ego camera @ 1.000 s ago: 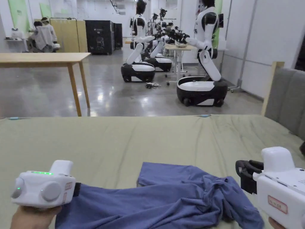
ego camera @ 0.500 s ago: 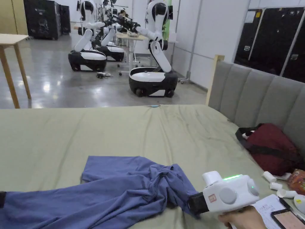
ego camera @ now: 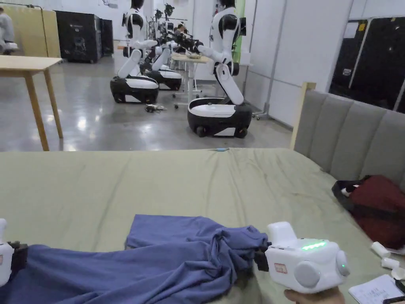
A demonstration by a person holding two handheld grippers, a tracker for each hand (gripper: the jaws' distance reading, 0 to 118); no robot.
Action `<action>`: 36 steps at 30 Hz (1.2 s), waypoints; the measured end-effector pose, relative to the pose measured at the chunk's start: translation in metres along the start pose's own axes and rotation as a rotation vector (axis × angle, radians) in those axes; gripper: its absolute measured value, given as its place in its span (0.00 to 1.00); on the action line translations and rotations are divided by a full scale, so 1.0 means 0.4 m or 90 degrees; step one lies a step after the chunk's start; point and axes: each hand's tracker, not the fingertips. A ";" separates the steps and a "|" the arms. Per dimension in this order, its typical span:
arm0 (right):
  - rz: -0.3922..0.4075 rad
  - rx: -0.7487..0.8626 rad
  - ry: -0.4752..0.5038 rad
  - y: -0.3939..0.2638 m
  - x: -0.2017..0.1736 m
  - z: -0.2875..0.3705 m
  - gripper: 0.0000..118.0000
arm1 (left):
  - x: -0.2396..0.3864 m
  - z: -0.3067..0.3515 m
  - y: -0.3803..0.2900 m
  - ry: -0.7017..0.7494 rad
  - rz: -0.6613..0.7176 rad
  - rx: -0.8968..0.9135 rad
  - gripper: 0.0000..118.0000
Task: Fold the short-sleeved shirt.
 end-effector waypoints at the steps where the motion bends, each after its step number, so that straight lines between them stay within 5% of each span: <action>1: -0.005 0.040 0.009 0.021 0.000 0.025 0.06 | -0.006 0.024 0.020 -0.025 0.022 0.029 0.01; 12: -0.012 0.320 0.046 0.324 -0.064 0.302 0.06 | 0.027 0.329 0.262 -0.067 0.034 0.225 0.01; 23: 0.025 0.388 0.043 0.648 -0.153 0.335 0.06 | 0.006 0.445 0.565 -0.004 0.035 0.329 0.01; 36: -0.044 0.423 0.011 1.084 -0.118 0.310 0.06 | -0.003 0.369 0.922 0.057 -0.019 0.381 0.01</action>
